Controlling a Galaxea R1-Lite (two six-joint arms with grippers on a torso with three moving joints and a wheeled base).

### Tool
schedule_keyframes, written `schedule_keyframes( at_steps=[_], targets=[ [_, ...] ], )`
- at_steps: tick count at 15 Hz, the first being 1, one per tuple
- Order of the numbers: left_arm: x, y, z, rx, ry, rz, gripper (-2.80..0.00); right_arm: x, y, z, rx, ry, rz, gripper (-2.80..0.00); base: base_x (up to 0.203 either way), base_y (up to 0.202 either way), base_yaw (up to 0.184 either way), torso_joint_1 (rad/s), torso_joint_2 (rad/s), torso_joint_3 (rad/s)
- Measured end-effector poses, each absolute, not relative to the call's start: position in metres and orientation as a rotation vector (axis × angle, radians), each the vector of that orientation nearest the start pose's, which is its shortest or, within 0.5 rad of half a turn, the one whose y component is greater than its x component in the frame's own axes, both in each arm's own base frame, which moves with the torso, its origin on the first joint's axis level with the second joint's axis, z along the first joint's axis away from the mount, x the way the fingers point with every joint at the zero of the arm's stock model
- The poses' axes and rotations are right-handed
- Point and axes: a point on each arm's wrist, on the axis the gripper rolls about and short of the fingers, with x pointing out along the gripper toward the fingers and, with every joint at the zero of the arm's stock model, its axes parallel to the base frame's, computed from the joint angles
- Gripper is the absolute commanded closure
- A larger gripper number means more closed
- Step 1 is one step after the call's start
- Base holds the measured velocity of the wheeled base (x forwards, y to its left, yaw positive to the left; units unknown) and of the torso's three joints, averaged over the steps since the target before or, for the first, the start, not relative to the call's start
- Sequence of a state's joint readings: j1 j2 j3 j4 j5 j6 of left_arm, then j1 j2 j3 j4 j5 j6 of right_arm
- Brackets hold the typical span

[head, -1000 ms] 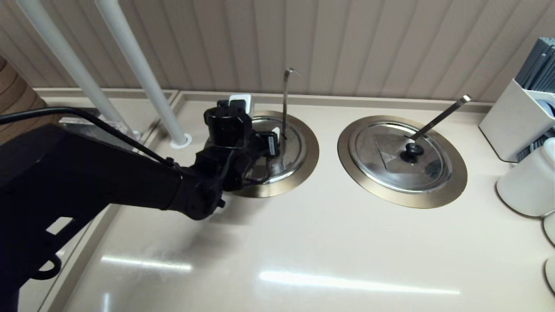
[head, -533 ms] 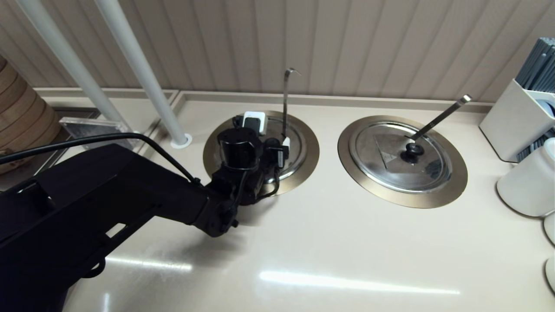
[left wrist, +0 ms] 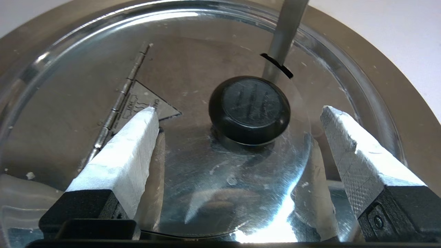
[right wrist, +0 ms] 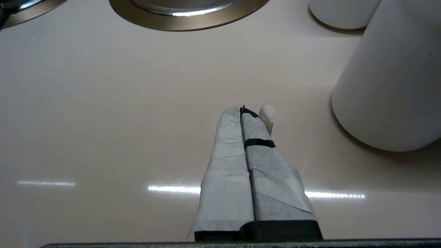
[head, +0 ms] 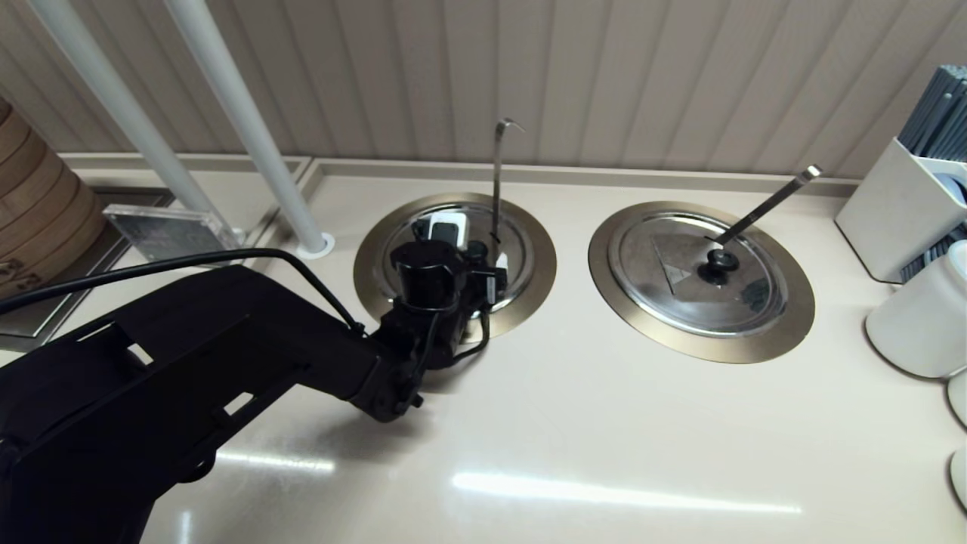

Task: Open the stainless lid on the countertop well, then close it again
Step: Open the lid

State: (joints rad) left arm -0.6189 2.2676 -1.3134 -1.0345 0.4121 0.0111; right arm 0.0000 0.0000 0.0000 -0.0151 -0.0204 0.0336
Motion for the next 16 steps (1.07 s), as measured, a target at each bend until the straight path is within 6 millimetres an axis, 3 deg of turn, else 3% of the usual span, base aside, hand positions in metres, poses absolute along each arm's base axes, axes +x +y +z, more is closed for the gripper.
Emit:
schedule_keyframes(
  at_steps=[16],
  targets=[
    [0.395,-0.245,0.125,0.002,-0.105,-0.160,-2.80,-0.023,0.000,0.077,0.034,-0.016,-0.021,0.00,0.000,0.000,0.000,0.000,0.00,0.000]
  ],
)
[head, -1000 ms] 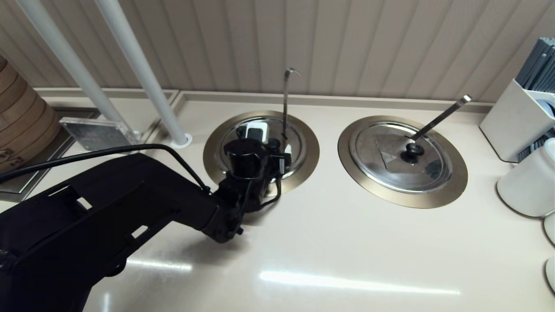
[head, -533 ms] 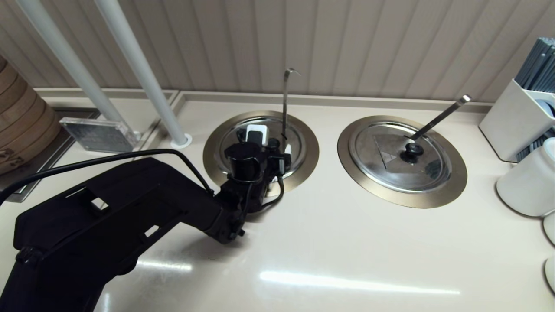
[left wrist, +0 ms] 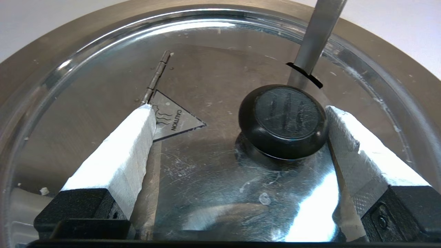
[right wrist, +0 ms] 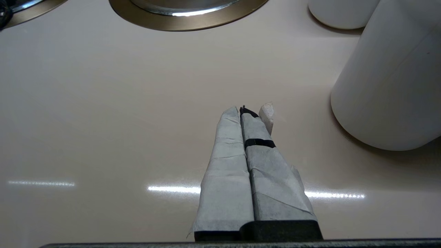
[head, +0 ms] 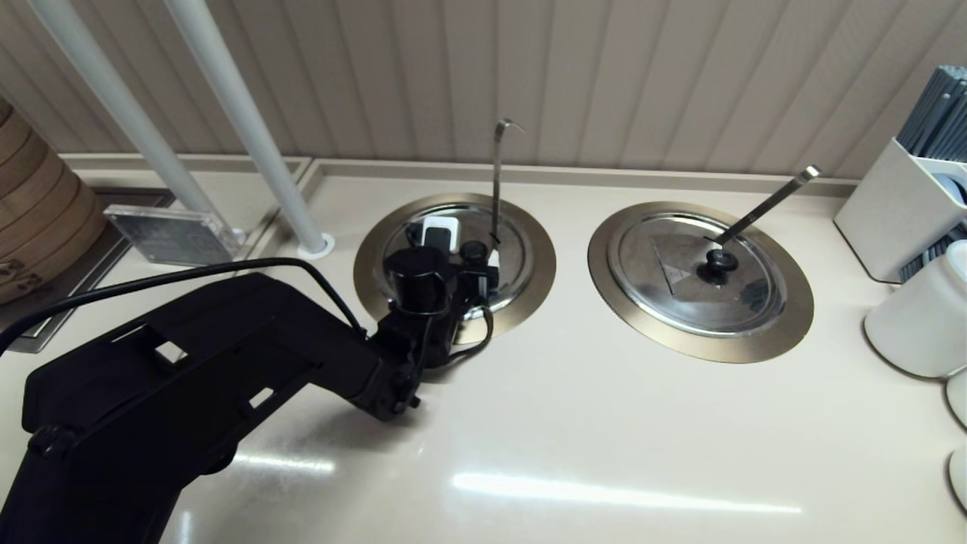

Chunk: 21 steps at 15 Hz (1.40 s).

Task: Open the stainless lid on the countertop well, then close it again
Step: Open the lid

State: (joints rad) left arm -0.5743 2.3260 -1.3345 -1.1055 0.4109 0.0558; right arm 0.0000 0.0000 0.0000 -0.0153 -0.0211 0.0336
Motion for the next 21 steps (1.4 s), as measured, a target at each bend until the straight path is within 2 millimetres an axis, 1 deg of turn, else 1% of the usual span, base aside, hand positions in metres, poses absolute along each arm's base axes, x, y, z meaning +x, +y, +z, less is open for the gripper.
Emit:
schedule_keyframes(
  at_steps=[7,12,16,21],
  targets=[
    [0.396,-0.242,0.126,0.002,-0.106,-0.153,-2.80,-0.023,0.000,0.077,0.034,-0.015,-0.021,0.00,0.000,0.000,0.000,0.000,0.00,0.000],
    [0.395,-0.241,0.133,-0.017,-0.139,-0.153,-2.80,-0.023,0.000,0.077,0.033,-0.015,-0.021,0.00,0.000,0.000,0.000,0.000,0.00,0.000],
    [0.394,-0.241,0.134,-0.019,-0.143,-0.153,-2.80,-0.023,0.000,0.077,0.034,-0.015,-0.021,0.00,0.000,0.000,0.000,0.000,0.00,0.000],
    [0.390,-0.238,0.147,-0.031,-0.166,-0.152,-2.80,-0.023,0.000,0.077,0.033,-0.015,-0.021,0.00,0.000,0.000,0.000,0.000,0.00,0.000]
  ],
)
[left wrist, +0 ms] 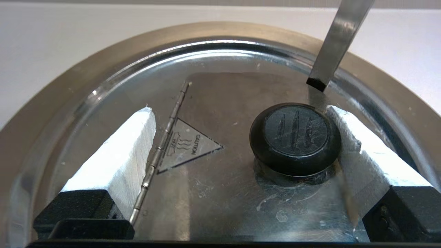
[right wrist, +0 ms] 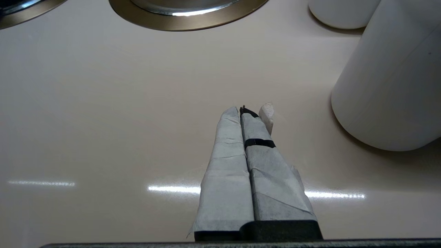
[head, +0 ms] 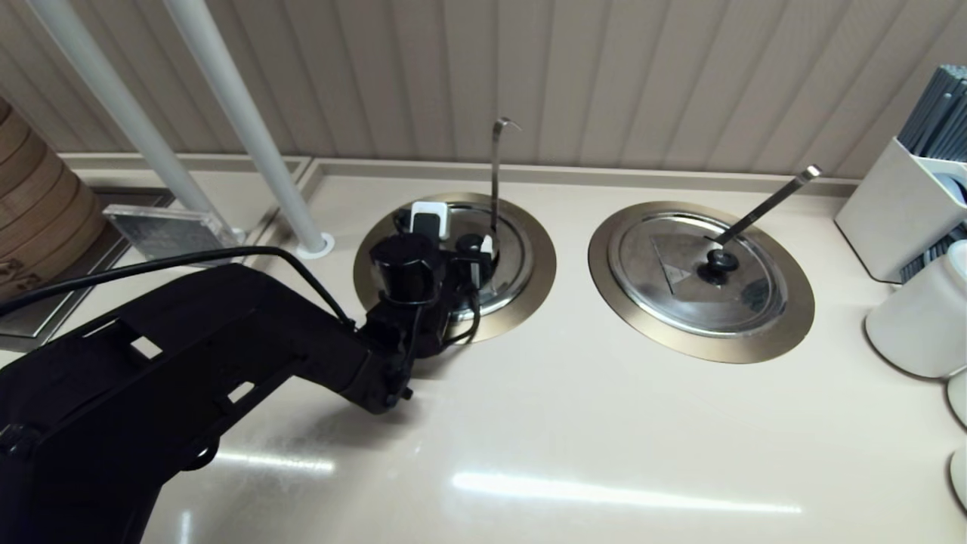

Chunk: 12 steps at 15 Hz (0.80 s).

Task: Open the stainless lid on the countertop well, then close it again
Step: Open the lid

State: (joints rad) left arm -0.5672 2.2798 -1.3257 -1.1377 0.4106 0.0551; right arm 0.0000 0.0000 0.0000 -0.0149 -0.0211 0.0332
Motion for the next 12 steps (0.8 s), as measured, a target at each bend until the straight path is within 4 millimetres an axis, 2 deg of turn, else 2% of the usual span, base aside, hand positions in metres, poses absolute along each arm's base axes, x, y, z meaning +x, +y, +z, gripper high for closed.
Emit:
schedule_keyframes(
  at_steps=[9,12],
  targets=[
    [0.384,-0.230,0.169,-0.039,-0.207,-0.141,-2.80,-0.023,0.000,0.077,0.033,-0.015,-0.021,0.00,0.000,0.000,0.000,0.000,0.00,0.000],
    [0.385,-0.229,0.167,-0.037,-0.201,-0.145,-2.80,-0.023,0.000,0.077,0.033,-0.015,-0.020,0.00,0.000,0.000,0.000,0.000,0.00,0.000]
  ],
)
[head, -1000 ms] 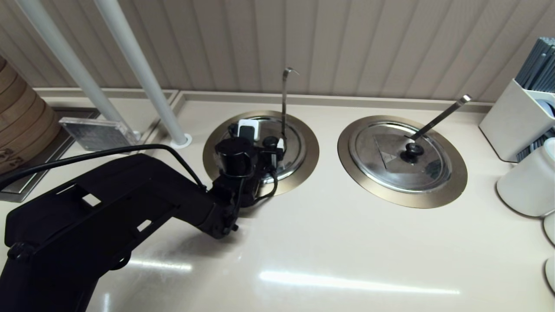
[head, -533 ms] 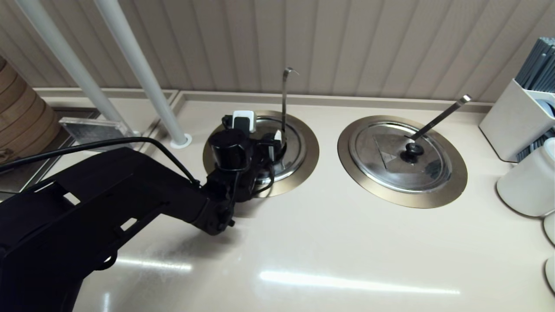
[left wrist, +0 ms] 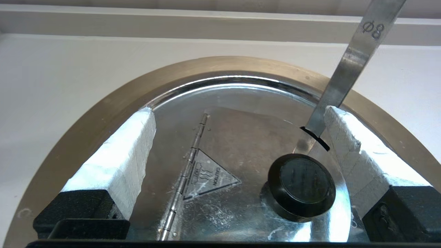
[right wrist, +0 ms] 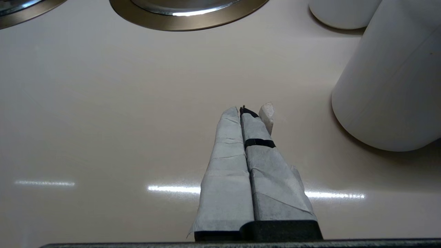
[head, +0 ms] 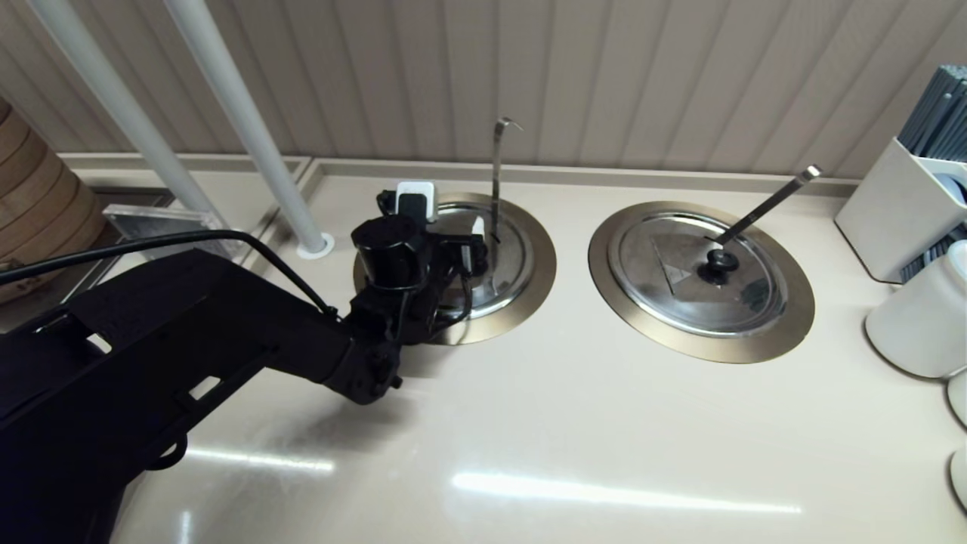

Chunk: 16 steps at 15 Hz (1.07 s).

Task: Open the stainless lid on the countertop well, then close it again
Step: Open the lid

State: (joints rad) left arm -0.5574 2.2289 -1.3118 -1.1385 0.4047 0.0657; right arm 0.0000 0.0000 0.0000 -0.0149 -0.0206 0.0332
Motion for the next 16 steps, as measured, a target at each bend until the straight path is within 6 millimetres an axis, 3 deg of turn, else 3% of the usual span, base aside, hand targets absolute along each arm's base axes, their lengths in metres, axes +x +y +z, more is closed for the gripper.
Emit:
schedule_keyframes(
  at_steps=[8,16],
  targets=[
    [0.385,-0.250,0.133,-0.011,-0.150,-0.184,-2.80,-0.023,0.000,0.077,0.033,-0.015,-0.020,0.00,0.000,0.000,0.000,0.000,0.00,0.000],
    [0.391,-0.239,0.125,0.063,-0.133,-0.152,-2.80,-0.023,0.000,0.077,0.034,-0.015,-0.021,0.00,0.000,0.000,0.000,0.000,0.00,0.000]
  ],
)
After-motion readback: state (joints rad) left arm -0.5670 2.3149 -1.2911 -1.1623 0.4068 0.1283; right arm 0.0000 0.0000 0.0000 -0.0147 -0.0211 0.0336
